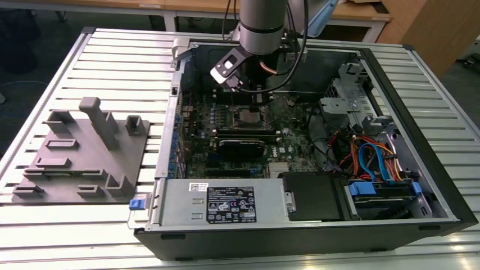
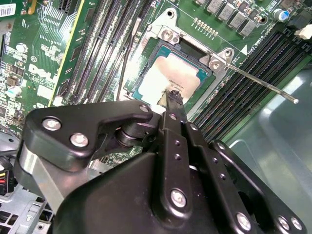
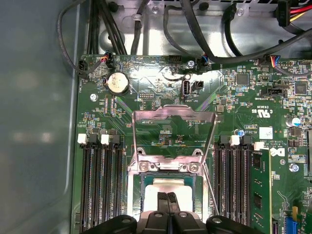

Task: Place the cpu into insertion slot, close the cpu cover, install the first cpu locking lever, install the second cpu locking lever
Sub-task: 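Close the cpu cover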

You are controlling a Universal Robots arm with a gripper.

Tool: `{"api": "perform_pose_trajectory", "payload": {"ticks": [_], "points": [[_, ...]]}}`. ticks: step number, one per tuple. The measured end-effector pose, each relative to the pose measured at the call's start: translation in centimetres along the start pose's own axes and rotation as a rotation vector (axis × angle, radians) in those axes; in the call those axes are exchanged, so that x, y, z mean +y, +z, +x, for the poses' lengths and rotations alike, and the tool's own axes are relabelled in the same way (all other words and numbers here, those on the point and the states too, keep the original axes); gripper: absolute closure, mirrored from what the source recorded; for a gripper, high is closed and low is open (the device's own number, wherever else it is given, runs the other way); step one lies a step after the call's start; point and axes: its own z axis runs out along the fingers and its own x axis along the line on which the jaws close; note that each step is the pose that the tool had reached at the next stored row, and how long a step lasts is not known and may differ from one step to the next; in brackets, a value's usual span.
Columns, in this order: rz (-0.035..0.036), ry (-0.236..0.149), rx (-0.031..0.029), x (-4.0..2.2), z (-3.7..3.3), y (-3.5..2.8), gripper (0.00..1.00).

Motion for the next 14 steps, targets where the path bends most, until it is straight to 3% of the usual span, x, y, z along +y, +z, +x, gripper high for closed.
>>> {"api": "perform_pose_trajectory", "payload": {"ticks": [5,11,14], "points": [[0.0001,0.0,0.0,0.0,0.0,-0.08,0.9],[0.0001,0.0,-0.0002,0.08,0.03,-1.33,0.9],[0.0,0.0,-0.0045,0.11,0.06,-1.84,0.9]]}}
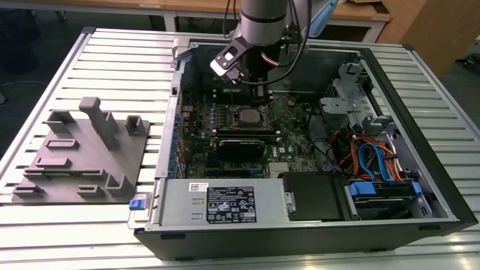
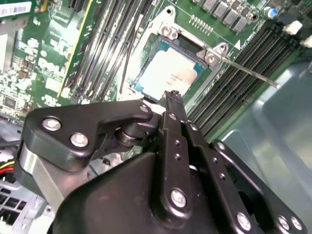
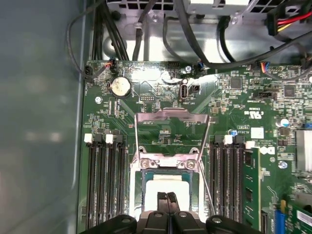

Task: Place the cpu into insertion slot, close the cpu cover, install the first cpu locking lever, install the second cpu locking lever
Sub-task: 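Close the cpu cover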

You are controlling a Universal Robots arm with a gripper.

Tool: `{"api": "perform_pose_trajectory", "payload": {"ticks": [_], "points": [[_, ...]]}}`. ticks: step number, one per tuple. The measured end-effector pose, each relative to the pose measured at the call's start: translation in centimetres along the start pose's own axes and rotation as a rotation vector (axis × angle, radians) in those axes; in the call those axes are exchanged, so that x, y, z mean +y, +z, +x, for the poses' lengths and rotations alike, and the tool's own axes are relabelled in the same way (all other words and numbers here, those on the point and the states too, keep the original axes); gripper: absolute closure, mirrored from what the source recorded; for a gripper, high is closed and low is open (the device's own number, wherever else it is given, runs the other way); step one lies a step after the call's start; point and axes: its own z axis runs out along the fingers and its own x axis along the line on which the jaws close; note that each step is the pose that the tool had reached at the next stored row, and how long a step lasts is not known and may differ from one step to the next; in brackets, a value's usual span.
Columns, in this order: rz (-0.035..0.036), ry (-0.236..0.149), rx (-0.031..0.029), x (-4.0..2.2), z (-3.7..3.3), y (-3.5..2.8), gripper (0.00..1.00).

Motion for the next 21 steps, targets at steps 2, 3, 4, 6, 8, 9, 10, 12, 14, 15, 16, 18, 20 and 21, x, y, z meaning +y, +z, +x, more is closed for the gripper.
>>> {"api": "perform_pose_trajectory", "payload": {"ticks": [2,3,4,6,8,9,10,12,14,15,16,18,20,21], "points": [[0.0001,0.0,-0.0008,0.02,0.01,-0.33,0.9],[0.0,0.0,-0.0009,0.04,0.01,-0.53,0.9],[-0.0001,0.0,-0.0009,0.05,0.01,-0.77,0.9],[0.0,0.0,-0.001,0.08,0.01,-1.31,0.9],[0.0001,0.0,-0.0012,0.11,0.01,-1.71,0.9],[0.0,0.0,-0.001,0.11,0.01,-1.71,0.9],[0.0,0.0,-0.001,0.11,0.01,-1.71,0.9],[-0.0001,0.0,-0.0009,0.11,0.01,-1.71,0.9],[0.0,0.0,-0.001,0.11,0.01,-1.71,0.9],[0.0,0.0,-0.001,0.11,0.01,-1.71,0.9],[0.0001,0.0,-0.0012,0.13,0.01,-1.71,0.9],[0.0043,0.0,-0.0014,0.38,0.01,-1.69,0.9],[0.0229,0.0,-0.0012,0.95,0.01,-1.66,0.9],[0.0316,0.0,-0.001,1.16,0.01,-1.64,0.9]]}}
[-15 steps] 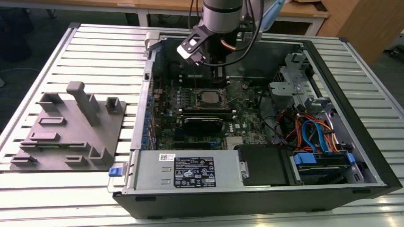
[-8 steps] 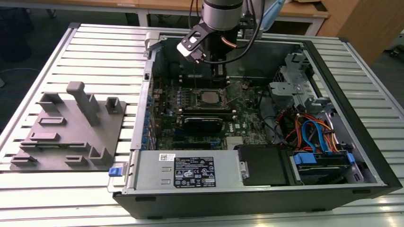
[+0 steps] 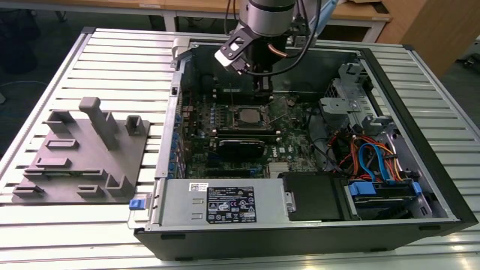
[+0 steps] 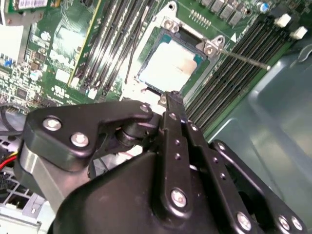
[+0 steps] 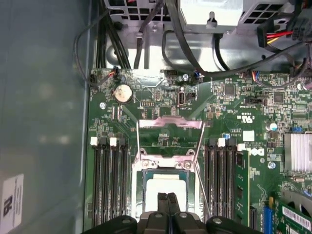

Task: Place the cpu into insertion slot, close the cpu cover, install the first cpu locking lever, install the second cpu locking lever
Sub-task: 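Close the cpu cover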

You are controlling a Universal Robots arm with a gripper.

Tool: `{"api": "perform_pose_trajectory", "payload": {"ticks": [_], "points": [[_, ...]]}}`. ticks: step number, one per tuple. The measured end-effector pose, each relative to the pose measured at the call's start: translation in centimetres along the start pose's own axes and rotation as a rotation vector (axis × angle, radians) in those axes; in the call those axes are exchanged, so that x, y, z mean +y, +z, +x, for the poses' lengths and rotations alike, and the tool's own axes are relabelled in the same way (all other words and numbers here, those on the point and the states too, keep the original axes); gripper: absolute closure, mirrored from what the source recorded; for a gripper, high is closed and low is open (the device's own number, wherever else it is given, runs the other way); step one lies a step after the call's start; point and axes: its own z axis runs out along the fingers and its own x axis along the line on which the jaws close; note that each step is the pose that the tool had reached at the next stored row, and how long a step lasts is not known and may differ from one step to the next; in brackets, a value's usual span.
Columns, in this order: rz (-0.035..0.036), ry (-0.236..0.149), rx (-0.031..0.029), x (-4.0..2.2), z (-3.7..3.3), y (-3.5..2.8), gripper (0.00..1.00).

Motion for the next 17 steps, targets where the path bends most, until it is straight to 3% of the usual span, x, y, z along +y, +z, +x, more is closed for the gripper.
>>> {"api": "perform_pose_trajectory", "payload": {"ticks": [1,4,17], "points": [[0.0032,0.0,-0.0002,0.05,0.0,-0.01,0.9],[0.004,0.0,-0.0003,0.04,0.0,-0.01,0.9],[0.0045,0.0,-0.0002,0.38,0.0,0.0,0.9]]}}
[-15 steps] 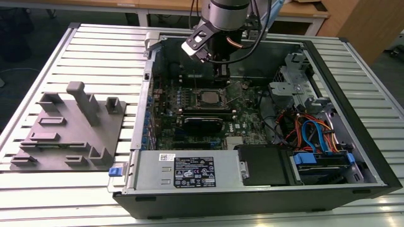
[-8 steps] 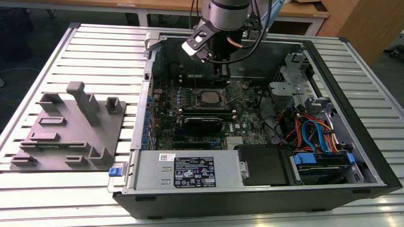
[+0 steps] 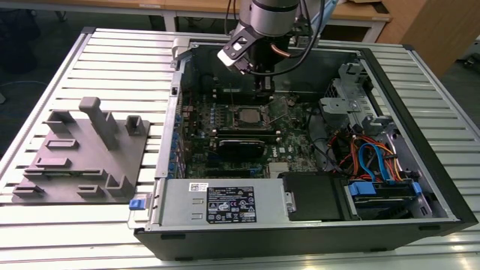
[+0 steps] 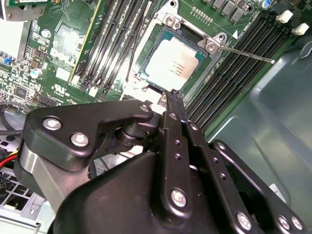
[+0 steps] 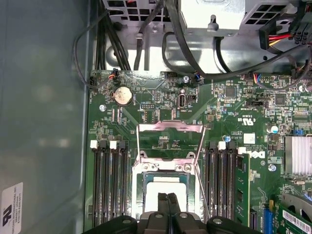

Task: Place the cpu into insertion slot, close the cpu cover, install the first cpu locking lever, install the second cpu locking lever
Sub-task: 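Close the cpu cover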

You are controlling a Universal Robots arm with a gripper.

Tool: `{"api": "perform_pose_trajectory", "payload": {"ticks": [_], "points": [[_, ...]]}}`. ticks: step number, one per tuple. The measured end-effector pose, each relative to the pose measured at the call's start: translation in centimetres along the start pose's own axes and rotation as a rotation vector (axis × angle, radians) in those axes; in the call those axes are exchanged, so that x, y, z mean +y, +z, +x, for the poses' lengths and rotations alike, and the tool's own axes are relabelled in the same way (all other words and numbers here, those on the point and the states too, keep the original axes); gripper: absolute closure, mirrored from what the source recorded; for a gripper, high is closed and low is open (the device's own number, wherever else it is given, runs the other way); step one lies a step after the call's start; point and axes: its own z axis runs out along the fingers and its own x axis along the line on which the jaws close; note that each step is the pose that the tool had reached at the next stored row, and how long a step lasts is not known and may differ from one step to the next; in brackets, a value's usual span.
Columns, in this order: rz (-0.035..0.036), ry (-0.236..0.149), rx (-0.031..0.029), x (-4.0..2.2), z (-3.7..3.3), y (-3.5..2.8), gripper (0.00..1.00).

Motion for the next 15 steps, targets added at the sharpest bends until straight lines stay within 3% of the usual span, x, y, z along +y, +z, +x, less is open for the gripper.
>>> {"api": "perform_pose_trajectory", "payload": {"ticks": [10,15], "points": [[0.0,0.0,-0.0001,0.04,0.0,0.0,0.9],[0.0016,0.0,-0.0001,0.53,0.0,0.01,0.9]]}}
